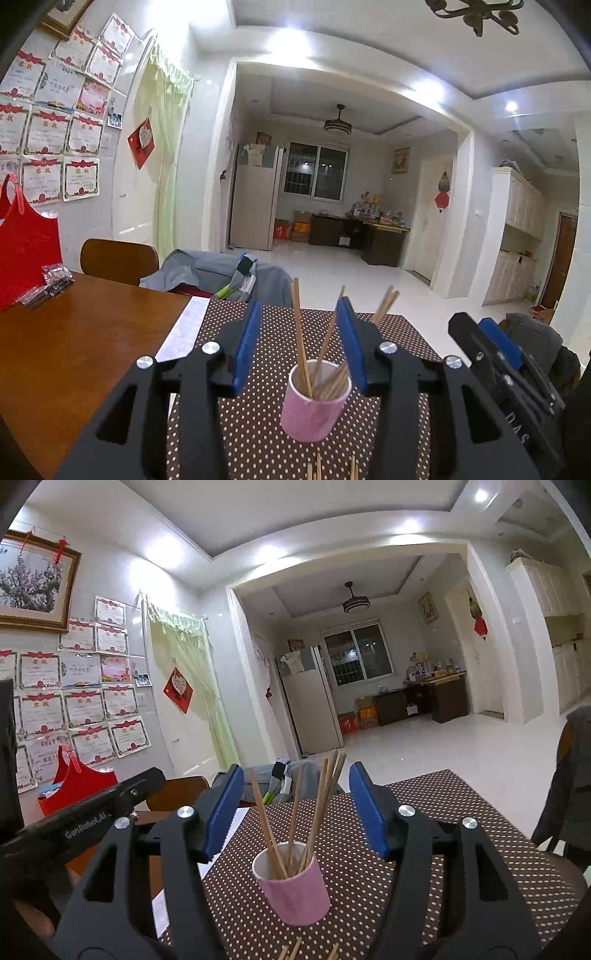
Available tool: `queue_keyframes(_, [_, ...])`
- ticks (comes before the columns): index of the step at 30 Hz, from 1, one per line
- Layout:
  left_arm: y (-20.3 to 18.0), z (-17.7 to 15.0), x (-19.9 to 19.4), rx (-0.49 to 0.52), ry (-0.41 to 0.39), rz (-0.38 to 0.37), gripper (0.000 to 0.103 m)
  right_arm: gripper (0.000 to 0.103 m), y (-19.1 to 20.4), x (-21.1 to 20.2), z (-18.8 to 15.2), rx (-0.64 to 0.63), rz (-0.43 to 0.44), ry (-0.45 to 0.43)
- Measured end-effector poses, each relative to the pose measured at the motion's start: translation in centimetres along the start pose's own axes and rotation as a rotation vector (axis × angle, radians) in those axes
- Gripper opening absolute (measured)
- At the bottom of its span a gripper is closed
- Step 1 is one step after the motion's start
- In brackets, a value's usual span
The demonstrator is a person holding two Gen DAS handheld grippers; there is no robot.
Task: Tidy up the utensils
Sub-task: 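Move both open grippers back down to the chopstick pile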
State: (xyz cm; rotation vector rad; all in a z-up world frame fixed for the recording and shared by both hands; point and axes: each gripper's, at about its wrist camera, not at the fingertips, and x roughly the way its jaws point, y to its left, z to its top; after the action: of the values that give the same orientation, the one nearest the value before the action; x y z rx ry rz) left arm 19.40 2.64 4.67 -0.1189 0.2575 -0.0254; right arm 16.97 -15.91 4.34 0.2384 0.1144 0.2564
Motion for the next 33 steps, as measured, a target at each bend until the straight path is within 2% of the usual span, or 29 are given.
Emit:
queue_keyframes(4, [0.0,-0.6,-2.0,0.001,0.034,-0.021,0.047,0.06,0.0,-1.9,0.2,-0.009,-0.005,0.037])
queue_keyframes(7, [0.3,-1.5,-2.3,0.005,0.131,-0.06,0.051,0.062,-0.4,-2.3,-0.6,-0.002,0.0,0.132])
queue_keyframes(11, [0.9,-4.0,-0.7,-0.005,0.351,-0.089,0.051,0.062,-1.7,-1.2,-3.1,0.043,-0.008,0.348])
queue_keyframes(12, [1.2,-5.1,0.0,-0.008,0.428,-0.091,0.051,0.062,-2.1,-0.9,-3.9,0.058,-0.009,0.411])
queue_keyframes(15, [1.6,-7.8,1.5,-0.001,0.576,-0.104,0.051,0.062,-2.7,-0.4,-6.2,0.075,-0.005,0.564])
queue_keyframes(19, [1.9,-11.3,2.9,0.004,0.726,-0.124,0.051,0.062,-3.2,-0.3,-9.5,0.087,-0.002,0.722])
queue_keyframes(23, [1.9,-13.9,3.4,0.045,0.818,-0.105,0.051,0.062,-3.5,-0.8,-11.2,0.093,-0.012,0.79])
queue_keyframes(26, [1.8,-15.8,3.8,0.063,0.898,-0.118,0.051,0.062,-3.9,-1.1,-12.0,0.102,-0.021,0.829])
queue_keyframes(33, [1.5,-17.6,4.9,0.103,0.937,-0.078,0.051,0.062,-4.2,-1.5,-12.7,0.09,-0.031,0.878])
